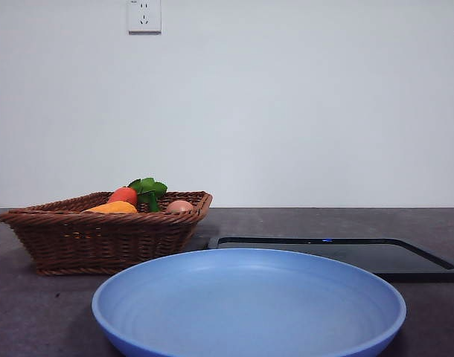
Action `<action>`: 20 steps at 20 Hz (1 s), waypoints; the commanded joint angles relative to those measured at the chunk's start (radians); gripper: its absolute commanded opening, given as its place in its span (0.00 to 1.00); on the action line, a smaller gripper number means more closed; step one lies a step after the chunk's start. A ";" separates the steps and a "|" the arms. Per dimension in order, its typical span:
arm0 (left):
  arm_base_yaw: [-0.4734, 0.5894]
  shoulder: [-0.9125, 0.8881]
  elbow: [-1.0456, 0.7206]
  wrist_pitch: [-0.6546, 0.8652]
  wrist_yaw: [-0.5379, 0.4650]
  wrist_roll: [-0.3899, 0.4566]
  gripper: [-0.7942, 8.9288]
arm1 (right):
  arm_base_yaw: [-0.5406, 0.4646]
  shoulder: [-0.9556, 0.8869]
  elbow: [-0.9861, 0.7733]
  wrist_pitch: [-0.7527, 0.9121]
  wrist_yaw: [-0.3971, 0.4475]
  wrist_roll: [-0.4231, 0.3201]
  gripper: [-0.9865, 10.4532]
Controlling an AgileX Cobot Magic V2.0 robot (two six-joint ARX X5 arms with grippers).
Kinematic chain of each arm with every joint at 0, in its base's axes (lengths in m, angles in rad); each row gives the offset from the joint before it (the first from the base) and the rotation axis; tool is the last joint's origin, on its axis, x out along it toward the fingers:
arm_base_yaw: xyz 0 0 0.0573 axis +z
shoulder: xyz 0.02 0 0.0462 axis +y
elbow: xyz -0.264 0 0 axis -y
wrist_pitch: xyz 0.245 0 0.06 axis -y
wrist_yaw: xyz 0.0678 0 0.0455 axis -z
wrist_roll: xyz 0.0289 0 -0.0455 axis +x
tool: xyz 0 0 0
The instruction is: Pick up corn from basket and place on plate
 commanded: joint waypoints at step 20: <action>0.001 0.330 0.505 -0.515 0.328 0.314 0.09 | 0.035 0.418 0.513 -0.650 -0.311 -0.365 0.09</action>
